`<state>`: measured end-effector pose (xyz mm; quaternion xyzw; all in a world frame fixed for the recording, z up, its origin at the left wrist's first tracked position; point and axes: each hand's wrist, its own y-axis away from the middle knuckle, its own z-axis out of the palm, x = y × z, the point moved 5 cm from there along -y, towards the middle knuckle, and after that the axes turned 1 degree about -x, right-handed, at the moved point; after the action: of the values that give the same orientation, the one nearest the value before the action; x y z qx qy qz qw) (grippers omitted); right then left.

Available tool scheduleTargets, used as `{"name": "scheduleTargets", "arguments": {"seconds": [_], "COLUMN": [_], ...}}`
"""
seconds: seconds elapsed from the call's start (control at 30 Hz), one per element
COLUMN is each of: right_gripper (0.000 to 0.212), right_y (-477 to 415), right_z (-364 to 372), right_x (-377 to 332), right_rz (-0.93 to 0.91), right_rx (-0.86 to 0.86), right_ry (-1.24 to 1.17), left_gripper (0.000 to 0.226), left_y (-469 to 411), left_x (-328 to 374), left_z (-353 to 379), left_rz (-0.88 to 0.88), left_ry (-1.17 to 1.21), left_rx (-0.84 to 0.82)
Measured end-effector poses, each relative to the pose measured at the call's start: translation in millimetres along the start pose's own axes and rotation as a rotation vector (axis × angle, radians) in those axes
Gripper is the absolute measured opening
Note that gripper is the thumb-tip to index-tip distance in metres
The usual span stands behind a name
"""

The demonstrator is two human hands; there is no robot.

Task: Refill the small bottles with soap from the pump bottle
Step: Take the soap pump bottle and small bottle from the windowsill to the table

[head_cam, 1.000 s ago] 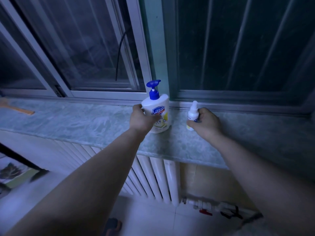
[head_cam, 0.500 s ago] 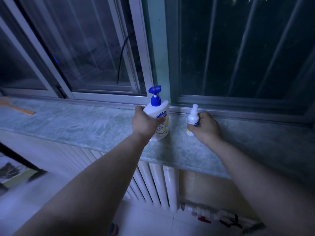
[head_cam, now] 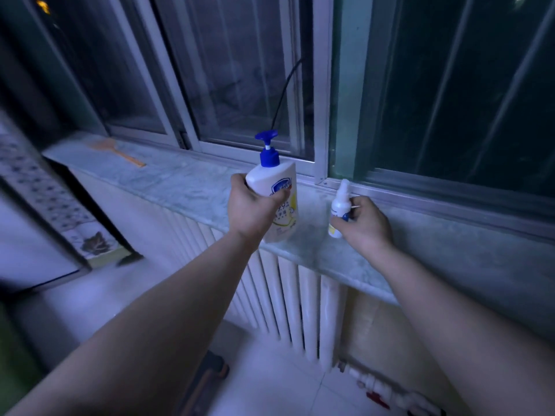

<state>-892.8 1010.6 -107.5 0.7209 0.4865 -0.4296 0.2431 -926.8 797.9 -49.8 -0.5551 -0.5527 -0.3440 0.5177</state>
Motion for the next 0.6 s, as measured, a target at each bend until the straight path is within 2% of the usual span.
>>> {"name": "scheduleTargets", "arguments": {"seconds": [0.2, 0.6], "right_gripper": [0.026, 0.024], "right_y": [26, 117], "right_z": [48, 164], "right_x": [-28, -105], "right_rz": [-0.055, -0.234], "right_rx": [-0.104, -0.384], "right_ry": [-0.008, 0.027], "left_gripper": [0.052, 0.052], "left_y": [19, 82], "left_x": [-12, -50], "left_z": [-58, -222], "left_rz": [-0.025, -0.152], "left_ry": [-0.037, -0.082], "left_rx": [0.087, 0.307]}}
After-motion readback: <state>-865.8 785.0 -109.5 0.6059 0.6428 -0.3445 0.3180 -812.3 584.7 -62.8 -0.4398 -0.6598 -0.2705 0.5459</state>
